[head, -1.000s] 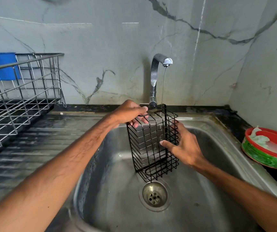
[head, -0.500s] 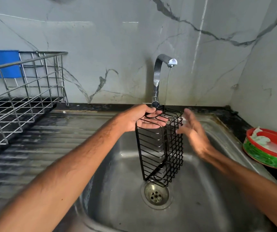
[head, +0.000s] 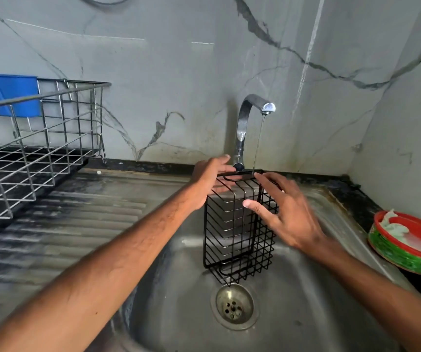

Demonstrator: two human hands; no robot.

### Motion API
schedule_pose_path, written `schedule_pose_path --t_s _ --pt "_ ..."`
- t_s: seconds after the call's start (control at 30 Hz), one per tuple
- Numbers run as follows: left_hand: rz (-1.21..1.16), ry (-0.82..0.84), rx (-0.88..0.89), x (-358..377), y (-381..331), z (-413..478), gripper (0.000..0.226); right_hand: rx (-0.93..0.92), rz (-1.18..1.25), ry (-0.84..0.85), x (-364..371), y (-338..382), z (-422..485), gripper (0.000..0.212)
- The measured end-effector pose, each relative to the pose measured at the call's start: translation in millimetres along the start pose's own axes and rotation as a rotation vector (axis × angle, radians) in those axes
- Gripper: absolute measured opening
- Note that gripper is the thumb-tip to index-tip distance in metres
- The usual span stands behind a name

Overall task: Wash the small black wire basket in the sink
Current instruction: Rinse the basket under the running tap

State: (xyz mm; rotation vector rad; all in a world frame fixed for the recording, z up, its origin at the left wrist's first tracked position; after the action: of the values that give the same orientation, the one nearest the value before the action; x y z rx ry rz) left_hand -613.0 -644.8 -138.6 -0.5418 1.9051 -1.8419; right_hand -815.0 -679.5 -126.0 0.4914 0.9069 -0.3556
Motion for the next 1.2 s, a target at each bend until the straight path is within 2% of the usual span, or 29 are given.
schedule_pose_path --t_s 0.1,0.2,0.27,0.3,0.37,0.43,0.57,0.67,0.77,0.83,0.93,1.0,1.1,1.2 --pt "0.327 0.128 0.204 9 -19 -4 0.052 0.027 -0.016 -0.068 -7 -6 2 0.068" --pt "0.489 0.369 0.172 18 -14 -10 0.080 0.037 -0.011 -0.155 -16 -10 1 0.063" --pt "0.576 0.452 0.131 17 -2 -11 0.102 0.099 -0.008 -0.167 -18 -14 0 0.062" --pt "0.641 0.460 0.138 16 3 -10 0.105 0.124 -0.021 -0.162 -18 -15 0 0.063" --pt "0.690 0.409 0.180 12 7 -6 0.094 0.140 -0.075 -0.144 -18 -16 2 0.065" --pt "0.634 0.343 0.232 6 6 -1 0.084 0.121 -0.100 -0.124 -19 -14 6 0.066" --pt "0.618 0.305 0.285 6 2 1 0.076 0.000 -0.027 0.001 -4 17 27 0.066" --pt "0.675 0.327 0.343 12 3 8 0.046 -0.070 -0.022 0.114 11 55 45 0.083" --pt "0.709 0.365 0.371 11 7 15 0.027 -0.086 0.009 0.218 19 78 56 0.083" --pt "0.669 0.364 0.365 10 4 11 0.033 -0.092 -0.005 0.267 18 78 58 0.084" --pt "0.640 0.344 0.349 10 -1 3 0.070 -0.044 0.051 0.330 7 60 59 0.077" --pt "0.655 0.333 0.338 10 -2 0 0.084 0.075 0.109 0.414 1 33 53 0.067" --pt "0.648 0.310 0.304 9 -1 0 0.085 0.212 0.138 0.436 -8 -1 40 0.070" --pt "0.647 0.303 0.323 15 -4 -3 0.081 0.200 0.077 0.384 -9 -4 39 0.079"
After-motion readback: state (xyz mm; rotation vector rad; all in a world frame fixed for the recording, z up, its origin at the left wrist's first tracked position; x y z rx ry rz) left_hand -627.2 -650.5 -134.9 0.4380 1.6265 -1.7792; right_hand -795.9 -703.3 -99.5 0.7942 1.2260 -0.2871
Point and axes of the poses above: each hand's wrist, its own z-axis towards the middle knuckle, its own x-axis out of the palm, y = z × x, the point moved 8 cm from there along z, towards the middle knuckle, and after that the axes turned 2 degrees about z, right-handed, at the moved point
